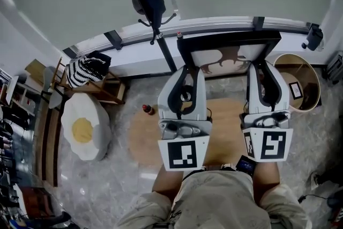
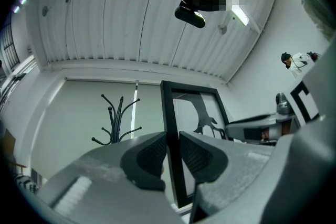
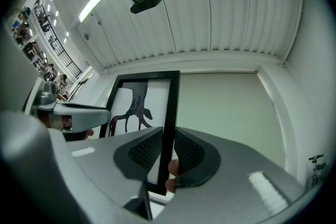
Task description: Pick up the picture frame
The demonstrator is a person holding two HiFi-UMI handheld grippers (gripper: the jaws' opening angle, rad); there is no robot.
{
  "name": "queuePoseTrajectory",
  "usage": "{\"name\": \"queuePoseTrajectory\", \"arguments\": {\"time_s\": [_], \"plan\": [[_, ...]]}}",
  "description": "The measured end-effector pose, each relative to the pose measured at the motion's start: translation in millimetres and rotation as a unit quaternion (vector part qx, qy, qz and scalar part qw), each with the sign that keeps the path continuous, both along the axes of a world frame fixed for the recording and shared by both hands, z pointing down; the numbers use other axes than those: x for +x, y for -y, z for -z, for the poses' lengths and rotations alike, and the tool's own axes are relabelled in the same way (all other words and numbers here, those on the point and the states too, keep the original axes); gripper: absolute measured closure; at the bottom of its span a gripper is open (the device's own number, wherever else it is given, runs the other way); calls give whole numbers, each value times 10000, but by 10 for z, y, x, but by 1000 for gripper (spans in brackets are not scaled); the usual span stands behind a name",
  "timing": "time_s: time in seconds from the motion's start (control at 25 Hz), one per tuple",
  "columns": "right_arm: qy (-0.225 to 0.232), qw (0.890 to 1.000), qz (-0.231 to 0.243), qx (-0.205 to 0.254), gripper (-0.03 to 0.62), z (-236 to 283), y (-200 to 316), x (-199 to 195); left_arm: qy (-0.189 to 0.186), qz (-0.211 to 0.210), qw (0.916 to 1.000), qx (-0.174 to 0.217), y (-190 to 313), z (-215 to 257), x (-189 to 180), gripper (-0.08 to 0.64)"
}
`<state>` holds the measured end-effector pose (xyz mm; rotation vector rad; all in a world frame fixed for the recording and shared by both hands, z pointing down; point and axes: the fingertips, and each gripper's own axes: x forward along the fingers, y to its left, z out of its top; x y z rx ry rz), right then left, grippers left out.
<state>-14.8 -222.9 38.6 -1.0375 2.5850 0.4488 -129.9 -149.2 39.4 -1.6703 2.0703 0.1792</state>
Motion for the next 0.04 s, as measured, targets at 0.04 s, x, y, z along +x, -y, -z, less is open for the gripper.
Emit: {"name": "queuePoseTrajectory", "arguments": {"time_s": [0.04], "plan": [[14, 10000, 2, -11, 520, -3, -1, -2, -11, 1, 10000, -3, -1, -3, -3, 472]]}}
